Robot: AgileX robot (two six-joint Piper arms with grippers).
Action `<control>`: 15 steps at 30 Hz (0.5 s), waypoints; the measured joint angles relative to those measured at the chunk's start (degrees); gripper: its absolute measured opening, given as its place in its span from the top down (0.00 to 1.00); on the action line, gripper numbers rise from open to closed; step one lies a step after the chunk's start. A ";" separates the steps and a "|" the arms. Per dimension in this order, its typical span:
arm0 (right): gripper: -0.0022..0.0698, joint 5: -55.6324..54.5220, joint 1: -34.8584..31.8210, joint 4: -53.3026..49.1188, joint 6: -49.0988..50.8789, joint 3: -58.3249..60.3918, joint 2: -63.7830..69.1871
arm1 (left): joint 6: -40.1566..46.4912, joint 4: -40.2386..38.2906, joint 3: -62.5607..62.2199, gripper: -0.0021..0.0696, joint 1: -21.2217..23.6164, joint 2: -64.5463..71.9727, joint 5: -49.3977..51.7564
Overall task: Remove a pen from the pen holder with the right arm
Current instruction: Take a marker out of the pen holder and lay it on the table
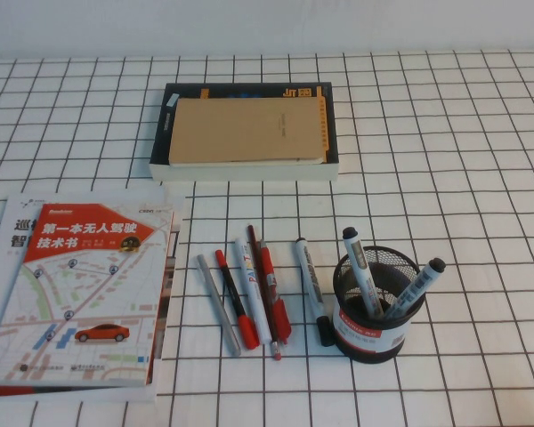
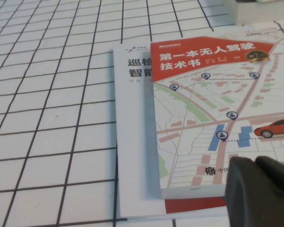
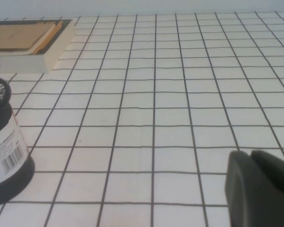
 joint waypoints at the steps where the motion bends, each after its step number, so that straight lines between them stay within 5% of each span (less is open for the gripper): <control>1: 0.99 0.29 0.00 0.00 0.00 0.00 0.00 | 0.00 0.00 0.00 0.98 0.00 0.00 0.00; 15: 0.99 3.45 -0.04 9.51 -14.31 0.00 0.00 | 0.00 0.00 0.00 0.98 0.00 0.00 0.00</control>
